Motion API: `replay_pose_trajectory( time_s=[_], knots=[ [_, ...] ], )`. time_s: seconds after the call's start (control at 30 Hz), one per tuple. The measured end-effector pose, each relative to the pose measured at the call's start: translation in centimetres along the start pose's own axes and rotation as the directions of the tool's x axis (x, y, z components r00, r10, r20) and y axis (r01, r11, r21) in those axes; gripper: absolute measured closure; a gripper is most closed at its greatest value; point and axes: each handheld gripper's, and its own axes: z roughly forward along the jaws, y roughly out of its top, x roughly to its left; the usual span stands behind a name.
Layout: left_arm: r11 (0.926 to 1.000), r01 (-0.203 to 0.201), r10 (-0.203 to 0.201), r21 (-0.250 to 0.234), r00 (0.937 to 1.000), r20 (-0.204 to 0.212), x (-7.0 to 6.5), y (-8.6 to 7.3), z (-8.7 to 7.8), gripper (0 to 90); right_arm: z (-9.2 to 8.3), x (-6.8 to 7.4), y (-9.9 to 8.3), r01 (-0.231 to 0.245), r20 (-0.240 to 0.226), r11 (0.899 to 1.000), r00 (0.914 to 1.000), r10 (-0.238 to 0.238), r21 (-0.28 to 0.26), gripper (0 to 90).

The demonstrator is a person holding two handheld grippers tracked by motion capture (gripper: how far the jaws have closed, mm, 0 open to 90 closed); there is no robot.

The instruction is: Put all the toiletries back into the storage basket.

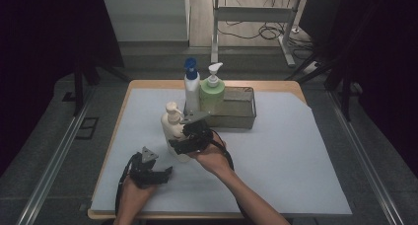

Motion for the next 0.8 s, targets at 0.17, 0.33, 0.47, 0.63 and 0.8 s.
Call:
replay_pose_trajectory(
  time_s=[0.17, 0.33, 0.47, 0.63, 0.8],
  knots=[
    [1.0, 0.001, -0.001, 0.0, 1.0, -0.001, 0.0, 0.0, 0.0, 12.1, 0.7, 0.1, 0.5, -0.005, 0.018, 1.0, 0.9998, 0.005, -0.008, 21.9],
    [1.0, 0.001, -0.001, -0.001, 1.0, 0.0, 0.0, 0.0, 0.0, 12.1, 1.2, 0.2, 0.7, -0.016, 0.029, 1.0, 0.9995, 0.017, -0.012, 26.4],
    [1.0, 0.002, -0.002, -0.001, 1.0, -0.001, 0.0, 0.0, 0.0, 12.1, 1.4, 0.4, 0.8, -0.014, 0.036, 1.0, 0.9993, 0.015, -0.02, 30.8],
    [1.0, 0.002, -0.002, 0.0, 1.0, -0.001, 0.0, 0.0, 0.0, 12.0, 1.1, 0.6, 0.8, 0.006, 0.065, 1.0, 0.9979, -0.005, -0.012, 35.2],
    [1.0, 0.003, -0.003, 0.0, 1.0, 0.0, 0.0, 0.0, 0.0, 12.1, 0.8, 0.3, 0.9, 0.009, 0.038, 1.0, 0.9992, -0.009, 0.007, 36.1]
  ],
)
